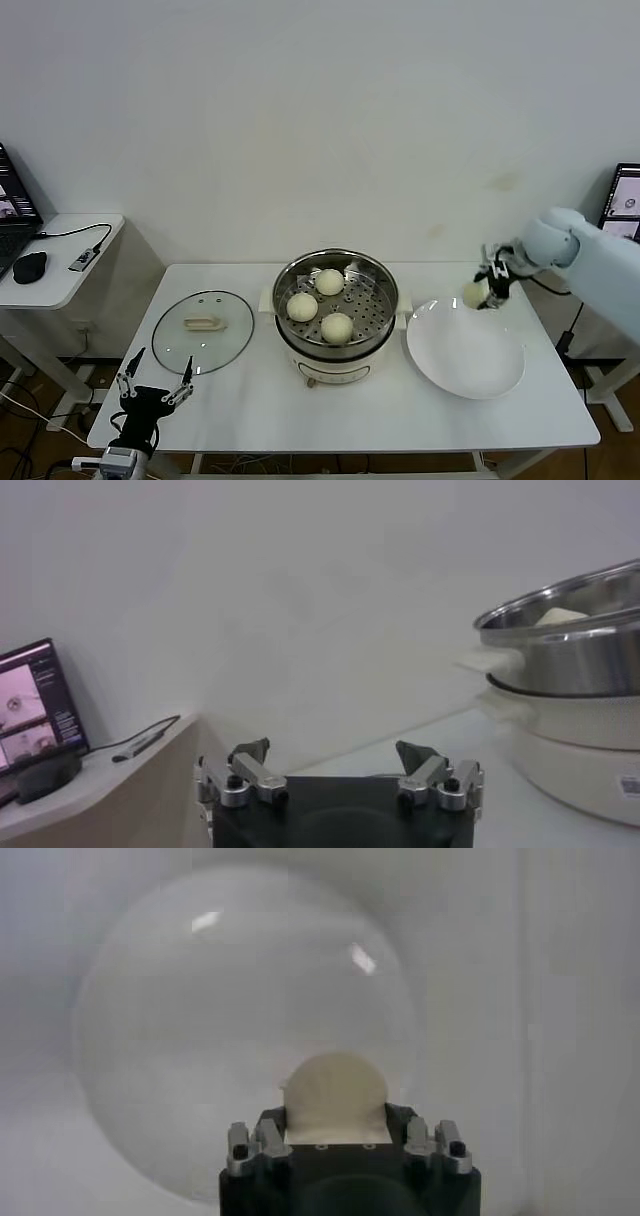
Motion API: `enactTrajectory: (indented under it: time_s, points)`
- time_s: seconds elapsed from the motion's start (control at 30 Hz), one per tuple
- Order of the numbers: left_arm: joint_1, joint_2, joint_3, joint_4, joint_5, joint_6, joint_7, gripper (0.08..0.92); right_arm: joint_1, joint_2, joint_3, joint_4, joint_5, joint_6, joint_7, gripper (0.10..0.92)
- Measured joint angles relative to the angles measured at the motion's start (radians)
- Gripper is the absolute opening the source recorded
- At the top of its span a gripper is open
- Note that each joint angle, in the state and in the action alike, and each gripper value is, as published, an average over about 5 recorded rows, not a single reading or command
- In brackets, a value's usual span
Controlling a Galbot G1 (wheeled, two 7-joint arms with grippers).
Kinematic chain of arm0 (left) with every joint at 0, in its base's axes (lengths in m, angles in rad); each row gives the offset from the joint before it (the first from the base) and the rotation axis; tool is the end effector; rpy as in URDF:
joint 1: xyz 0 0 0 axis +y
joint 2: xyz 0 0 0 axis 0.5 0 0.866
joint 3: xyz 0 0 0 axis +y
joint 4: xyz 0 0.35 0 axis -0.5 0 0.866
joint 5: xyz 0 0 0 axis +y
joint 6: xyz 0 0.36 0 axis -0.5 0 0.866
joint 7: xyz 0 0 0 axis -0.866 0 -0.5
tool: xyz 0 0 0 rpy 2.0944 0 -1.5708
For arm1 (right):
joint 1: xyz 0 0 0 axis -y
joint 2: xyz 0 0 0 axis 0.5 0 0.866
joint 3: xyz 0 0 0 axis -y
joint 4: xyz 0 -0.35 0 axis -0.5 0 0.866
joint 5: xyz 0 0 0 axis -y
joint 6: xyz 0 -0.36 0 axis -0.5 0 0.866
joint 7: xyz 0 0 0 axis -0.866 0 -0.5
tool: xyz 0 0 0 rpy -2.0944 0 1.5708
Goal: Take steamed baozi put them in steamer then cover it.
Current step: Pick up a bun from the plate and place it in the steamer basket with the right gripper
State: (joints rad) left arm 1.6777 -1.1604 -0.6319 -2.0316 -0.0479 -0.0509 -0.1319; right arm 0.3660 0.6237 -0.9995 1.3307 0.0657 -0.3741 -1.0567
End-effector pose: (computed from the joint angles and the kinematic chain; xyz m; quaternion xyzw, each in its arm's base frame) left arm 0.1645 0.1077 -0.3184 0.0017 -0.9831 -0.1793 0.0366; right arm 0.5339 -0.1496 -0.0680 0.4159 -0.6096 0.5565 0.3817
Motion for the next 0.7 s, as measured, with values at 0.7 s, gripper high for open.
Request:
enactTrajectory:
  time_s: [0.7]
  points:
    - [-0.01, -0.007, -0.004, -0.003, -0.007, -0.001, -0.003, 0.823, 0.298, 0.271, -0.302, 0.135, 0.52, -0.285, 0.223, 0.628]
